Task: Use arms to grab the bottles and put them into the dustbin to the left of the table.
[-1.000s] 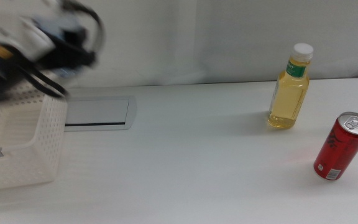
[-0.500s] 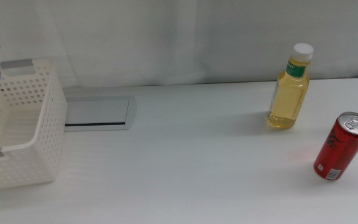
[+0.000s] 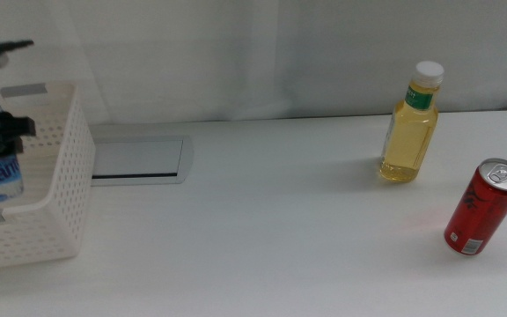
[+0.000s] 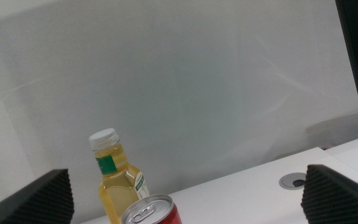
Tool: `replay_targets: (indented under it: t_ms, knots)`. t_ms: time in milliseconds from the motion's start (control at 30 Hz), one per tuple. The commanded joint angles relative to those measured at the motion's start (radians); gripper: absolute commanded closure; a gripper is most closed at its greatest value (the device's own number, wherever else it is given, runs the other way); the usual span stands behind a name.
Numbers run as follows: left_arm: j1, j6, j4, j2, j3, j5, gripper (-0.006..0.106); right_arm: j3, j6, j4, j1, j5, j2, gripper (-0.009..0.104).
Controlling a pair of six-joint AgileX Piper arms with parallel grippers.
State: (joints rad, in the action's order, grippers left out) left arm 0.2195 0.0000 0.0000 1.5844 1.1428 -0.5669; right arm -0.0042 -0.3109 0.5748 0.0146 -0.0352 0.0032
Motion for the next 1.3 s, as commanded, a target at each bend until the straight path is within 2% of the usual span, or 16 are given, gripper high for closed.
replay_targets:
  t_ms: [0, 367, 467, 567, 667, 733, 767, 1267]
  knots:
    - [0.0, -0.012, -0.02, 0.046, 0.013, 0.062, 0.103, 0.038, -0.004, -0.002, -0.005, -0.004, -0.029, -0.008]
    - [0.0, -0.012, -0.034, 0.211, 0.013, 0.12, 0.103, 0.038, -0.004, -0.002, -0.005, -0.004, -0.029, -0.008]
    - [0.0, -0.012, -0.034, 0.218, 0.013, 0.13, 0.097, 0.038, -0.004, -0.002, -0.005, -0.004, -0.029, -0.008]
    - [0.0, -0.012, -0.034, 0.218, 0.013, 0.146, 0.077, 0.038, -0.004, -0.002, -0.005, -0.004, -0.029, -0.008]
    - [0.0, -0.012, -0.034, 0.218, 0.013, 0.163, 0.041, 0.038, -0.004, -0.002, -0.005, -0.004, -0.029, -0.008]
    - [0.0, -0.012, -0.034, 0.218, 0.013, 0.172, 0.012, 0.038, -0.004, -0.002, -0.005, -0.004, -0.029, -0.008]
    - [0.0, -0.013, -0.034, 0.218, 0.013, 0.172, 0.008, 0.038, -0.004, -0.002, -0.005, -0.004, -0.029, -0.008]
    - [0.0, -0.013, -0.034, 0.082, 0.143, 0.126, 0.01, 0.038, -0.004, -0.002, -0.005, -0.004, -0.029, -0.008]
